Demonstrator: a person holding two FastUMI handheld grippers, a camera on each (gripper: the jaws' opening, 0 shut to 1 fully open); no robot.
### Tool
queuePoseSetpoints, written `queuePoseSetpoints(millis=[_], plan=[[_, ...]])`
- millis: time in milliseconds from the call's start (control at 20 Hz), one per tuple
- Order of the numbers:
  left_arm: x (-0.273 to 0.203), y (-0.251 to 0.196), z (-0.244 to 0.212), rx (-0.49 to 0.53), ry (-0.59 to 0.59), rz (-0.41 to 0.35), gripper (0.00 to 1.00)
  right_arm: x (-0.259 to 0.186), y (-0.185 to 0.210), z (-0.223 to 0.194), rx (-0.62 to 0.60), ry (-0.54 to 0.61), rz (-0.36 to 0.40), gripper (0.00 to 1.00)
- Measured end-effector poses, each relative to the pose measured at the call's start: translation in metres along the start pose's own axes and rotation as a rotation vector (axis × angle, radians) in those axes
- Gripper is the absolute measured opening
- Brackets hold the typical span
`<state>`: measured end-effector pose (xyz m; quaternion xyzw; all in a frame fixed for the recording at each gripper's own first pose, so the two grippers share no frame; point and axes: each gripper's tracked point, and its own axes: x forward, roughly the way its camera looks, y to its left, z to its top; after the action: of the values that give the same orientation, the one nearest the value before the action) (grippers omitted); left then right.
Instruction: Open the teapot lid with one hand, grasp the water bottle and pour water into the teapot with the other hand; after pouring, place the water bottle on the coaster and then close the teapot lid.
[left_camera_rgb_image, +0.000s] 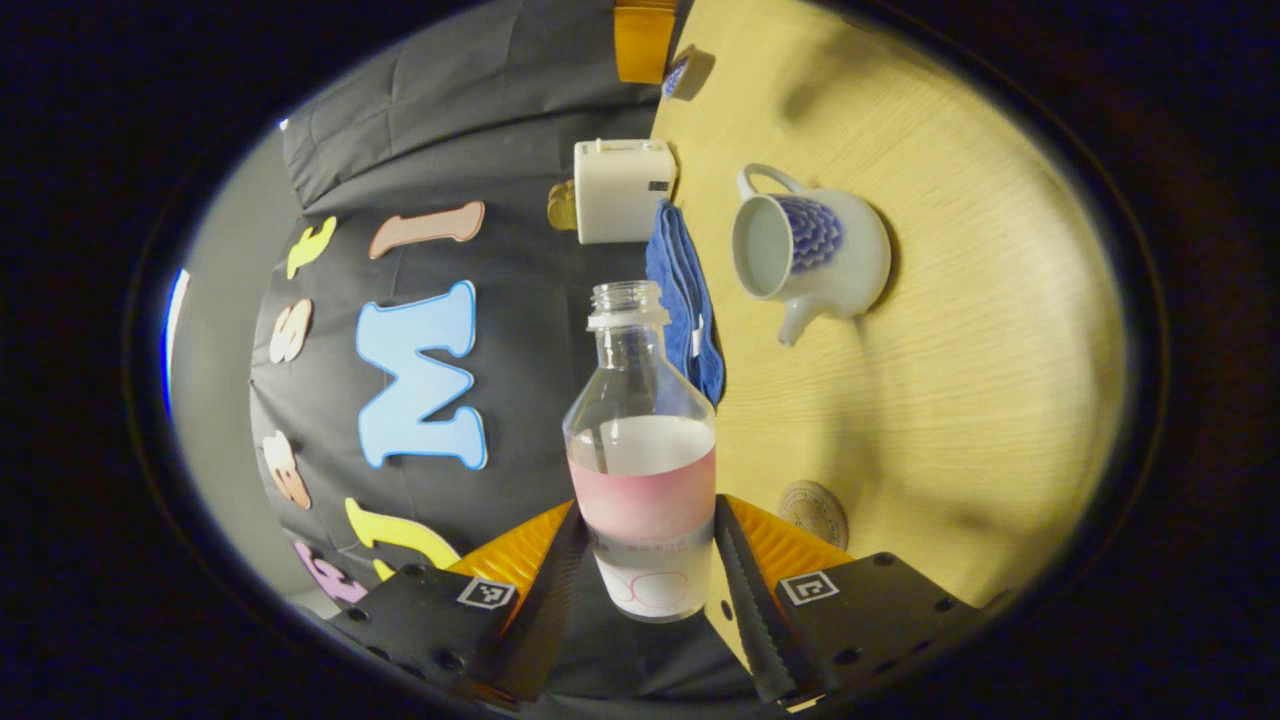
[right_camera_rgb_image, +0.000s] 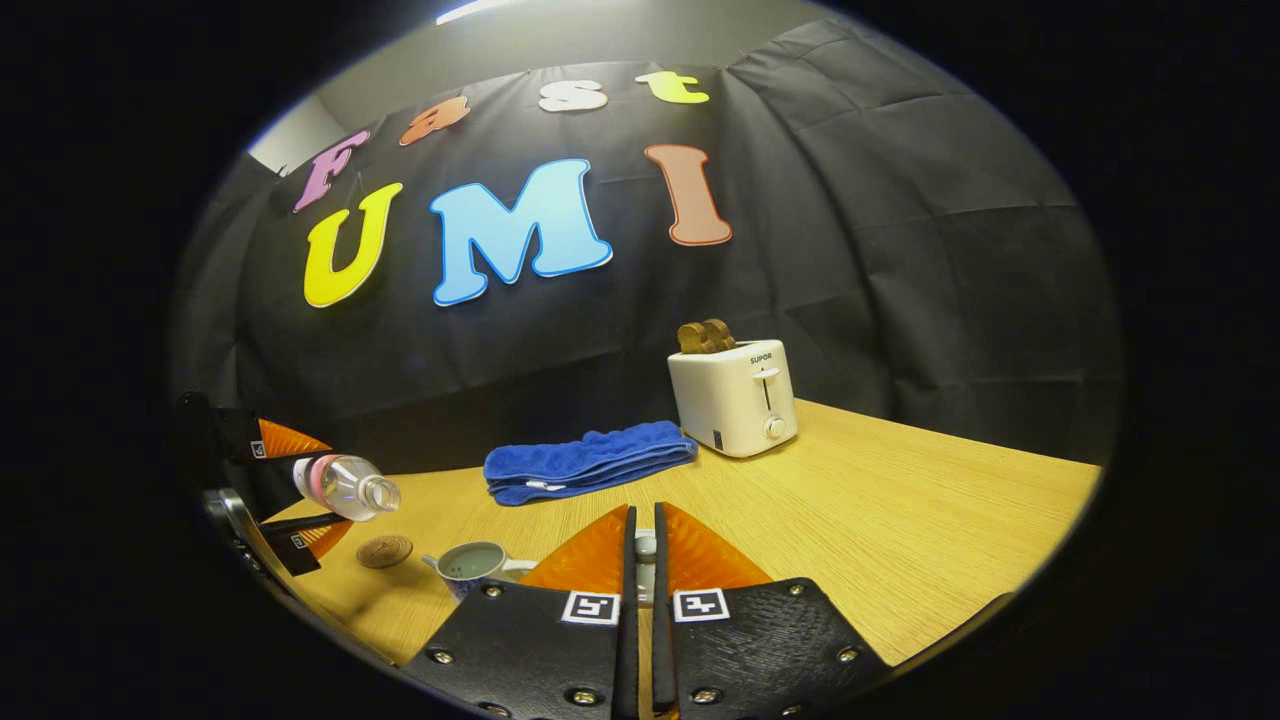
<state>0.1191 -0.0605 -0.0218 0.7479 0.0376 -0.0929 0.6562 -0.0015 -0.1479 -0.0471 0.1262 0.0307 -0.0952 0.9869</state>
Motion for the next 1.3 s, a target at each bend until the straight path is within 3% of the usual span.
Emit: queuePoseSetpoints(millis=[250, 700, 1300], plan=[[0.001, 0.007, 0.000, 0.109, 0.010, 0.005, 0.87, -0.002, -0.002, 0.000, 0.020, -0.001, 0.007, 0.05], [0.004, 0.023, 0.007, 0.217, 0.011, 0.026, 0.87, -0.004, -0.002, 0.003, 0.034, -0.009, 0.019, 0.05], [0.004, 0.031, 0.008, 0.289, 0.011, 0.025, 0.87, -0.006, -0.003, 0.006, 0.045, -0.012, 0.023, 0.05]])
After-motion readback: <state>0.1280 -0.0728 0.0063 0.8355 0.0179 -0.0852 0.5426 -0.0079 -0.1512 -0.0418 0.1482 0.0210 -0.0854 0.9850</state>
